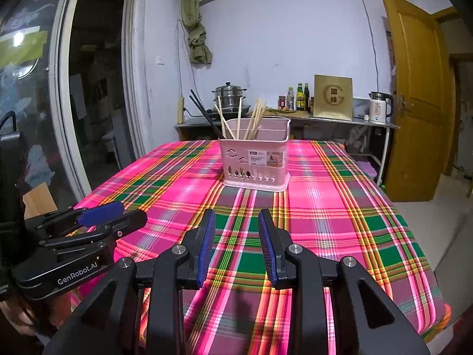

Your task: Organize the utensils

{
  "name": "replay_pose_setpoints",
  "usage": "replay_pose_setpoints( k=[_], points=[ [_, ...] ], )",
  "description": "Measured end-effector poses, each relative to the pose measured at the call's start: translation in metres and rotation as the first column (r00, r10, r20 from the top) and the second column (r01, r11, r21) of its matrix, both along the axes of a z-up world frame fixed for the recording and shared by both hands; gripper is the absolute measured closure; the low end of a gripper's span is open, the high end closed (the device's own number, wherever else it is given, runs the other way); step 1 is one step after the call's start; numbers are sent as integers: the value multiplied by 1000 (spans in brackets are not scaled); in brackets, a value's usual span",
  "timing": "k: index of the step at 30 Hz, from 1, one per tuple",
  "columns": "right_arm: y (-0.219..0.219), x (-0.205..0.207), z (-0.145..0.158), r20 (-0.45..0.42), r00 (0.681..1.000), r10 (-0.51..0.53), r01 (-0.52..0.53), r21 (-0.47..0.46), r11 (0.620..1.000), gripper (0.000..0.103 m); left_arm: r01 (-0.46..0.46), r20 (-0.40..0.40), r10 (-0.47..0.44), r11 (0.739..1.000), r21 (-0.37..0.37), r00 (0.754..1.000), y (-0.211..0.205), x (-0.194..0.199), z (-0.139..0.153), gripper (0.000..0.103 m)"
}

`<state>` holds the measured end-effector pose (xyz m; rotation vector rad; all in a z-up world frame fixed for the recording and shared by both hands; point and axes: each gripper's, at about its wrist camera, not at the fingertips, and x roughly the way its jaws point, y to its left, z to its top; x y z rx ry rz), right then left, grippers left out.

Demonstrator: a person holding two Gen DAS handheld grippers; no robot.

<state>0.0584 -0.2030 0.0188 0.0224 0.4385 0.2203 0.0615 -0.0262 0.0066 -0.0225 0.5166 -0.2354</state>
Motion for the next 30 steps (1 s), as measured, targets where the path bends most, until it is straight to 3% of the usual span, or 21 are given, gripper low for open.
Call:
replay_pose_setpoints(
  k=[30],
  points=[
    [2,-1,0,-4,1000,1,-1,1,1000,72,3,-2,-3,1000,1,1000,-2,-4,0,59]
  ],
)
